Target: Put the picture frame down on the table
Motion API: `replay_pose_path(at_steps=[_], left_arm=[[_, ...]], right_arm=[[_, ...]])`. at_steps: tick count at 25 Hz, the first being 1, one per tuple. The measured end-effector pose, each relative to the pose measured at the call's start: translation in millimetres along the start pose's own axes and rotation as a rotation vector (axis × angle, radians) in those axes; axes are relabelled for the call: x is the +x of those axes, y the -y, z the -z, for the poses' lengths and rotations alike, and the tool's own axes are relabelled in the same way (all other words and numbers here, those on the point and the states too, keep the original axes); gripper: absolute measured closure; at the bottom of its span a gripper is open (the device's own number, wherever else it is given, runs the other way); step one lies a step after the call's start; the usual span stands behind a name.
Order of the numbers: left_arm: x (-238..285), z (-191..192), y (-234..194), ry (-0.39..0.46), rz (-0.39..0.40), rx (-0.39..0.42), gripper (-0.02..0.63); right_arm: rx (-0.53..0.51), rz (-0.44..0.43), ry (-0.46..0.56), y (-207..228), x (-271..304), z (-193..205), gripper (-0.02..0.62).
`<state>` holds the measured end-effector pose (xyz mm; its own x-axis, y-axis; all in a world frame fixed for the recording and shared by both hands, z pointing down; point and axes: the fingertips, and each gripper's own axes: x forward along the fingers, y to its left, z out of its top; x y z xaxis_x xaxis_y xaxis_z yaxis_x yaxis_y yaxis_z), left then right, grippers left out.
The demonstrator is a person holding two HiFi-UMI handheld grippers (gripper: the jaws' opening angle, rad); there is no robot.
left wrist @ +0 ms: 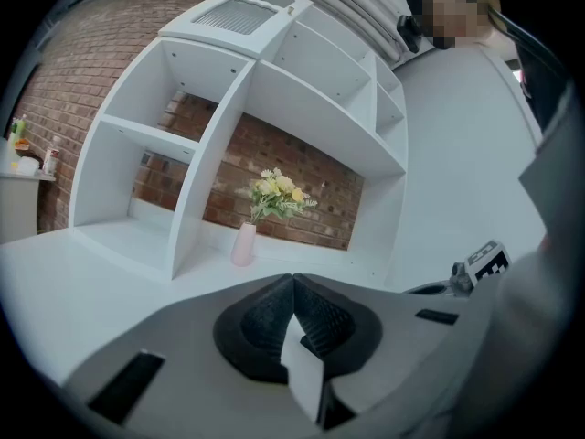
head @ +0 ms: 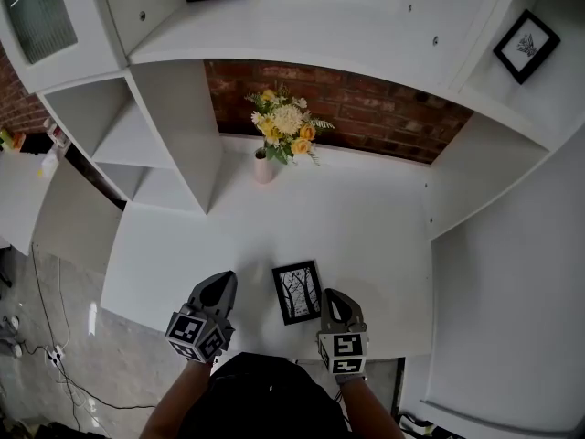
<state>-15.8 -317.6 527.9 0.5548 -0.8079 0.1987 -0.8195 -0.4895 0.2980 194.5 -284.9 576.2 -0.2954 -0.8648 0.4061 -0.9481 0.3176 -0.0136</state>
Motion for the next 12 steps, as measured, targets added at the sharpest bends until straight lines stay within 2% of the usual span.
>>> replay_pose_path(at_steps=[12], left_arm=[[13.5,-13.4,12.7,0.035,0.052,-0.001,0.609]], right_arm=[[0.015,0.003,0.096,9.7,-17.3,-36.1,0.592]])
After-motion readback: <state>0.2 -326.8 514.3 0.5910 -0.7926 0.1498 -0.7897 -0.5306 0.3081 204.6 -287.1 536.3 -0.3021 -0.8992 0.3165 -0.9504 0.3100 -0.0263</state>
